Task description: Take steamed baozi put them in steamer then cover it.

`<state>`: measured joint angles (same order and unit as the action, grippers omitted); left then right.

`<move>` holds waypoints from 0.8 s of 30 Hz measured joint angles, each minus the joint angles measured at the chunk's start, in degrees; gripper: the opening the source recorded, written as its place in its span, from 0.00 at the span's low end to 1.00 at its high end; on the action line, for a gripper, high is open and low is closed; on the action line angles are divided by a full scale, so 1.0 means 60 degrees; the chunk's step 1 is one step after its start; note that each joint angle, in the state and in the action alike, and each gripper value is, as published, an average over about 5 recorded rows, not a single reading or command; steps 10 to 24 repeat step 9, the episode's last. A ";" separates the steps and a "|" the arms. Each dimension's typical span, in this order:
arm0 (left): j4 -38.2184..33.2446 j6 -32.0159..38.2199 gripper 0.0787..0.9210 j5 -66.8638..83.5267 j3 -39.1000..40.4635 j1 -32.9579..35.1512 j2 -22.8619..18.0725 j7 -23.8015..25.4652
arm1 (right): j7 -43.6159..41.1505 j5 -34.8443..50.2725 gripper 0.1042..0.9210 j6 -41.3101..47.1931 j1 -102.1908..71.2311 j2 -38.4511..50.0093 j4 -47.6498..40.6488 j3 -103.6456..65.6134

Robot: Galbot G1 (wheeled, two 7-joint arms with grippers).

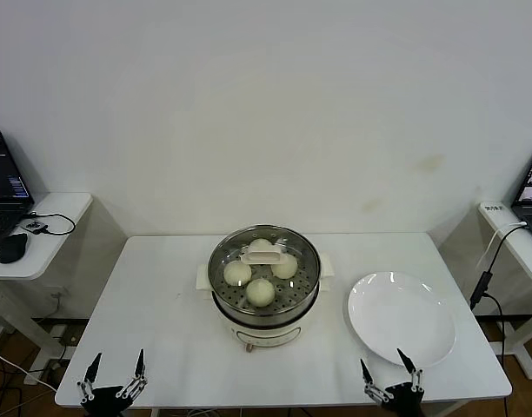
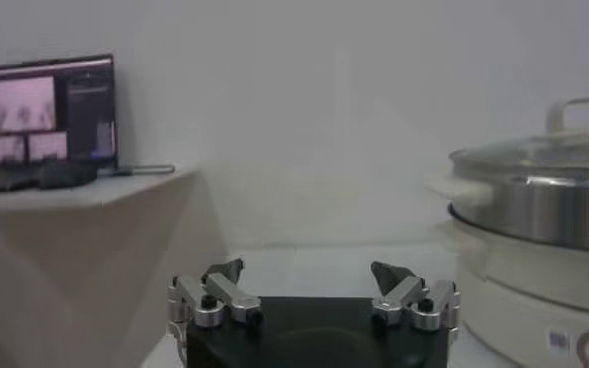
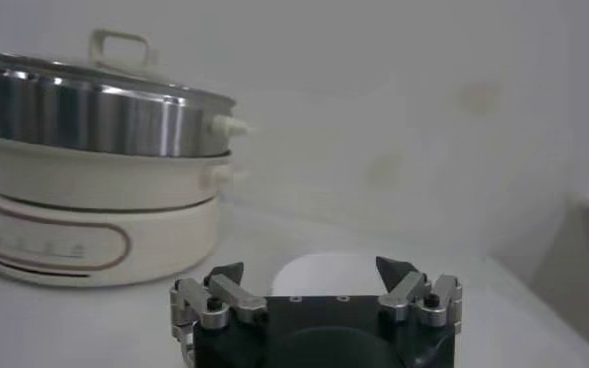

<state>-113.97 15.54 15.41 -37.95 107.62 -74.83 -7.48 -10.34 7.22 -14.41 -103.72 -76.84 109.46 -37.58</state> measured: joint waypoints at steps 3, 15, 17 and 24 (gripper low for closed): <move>0.0111 0.0034 0.88 0.0094 -0.0028 -0.0004 -0.0010 0.0014 | -0.0038 0.0128 0.88 0.0298 -0.0160 0.0074 0.0254 0.0102; 0.0164 0.0049 0.88 0.0193 -0.0029 0.0017 -0.0029 0.0076 | -0.0055 0.0293 0.88 0.0614 -0.0346 0.0147 0.0574 0.0263; 0.0164 0.0049 0.88 0.0193 -0.0029 0.0017 -0.0029 0.0076 | -0.0055 0.0293 0.88 0.0614 -0.0346 0.0147 0.0574 0.0263; 0.0164 0.0049 0.88 0.0193 -0.0029 0.0017 -0.0029 0.0076 | -0.0055 0.0293 0.88 0.0614 -0.0346 0.0147 0.0574 0.0263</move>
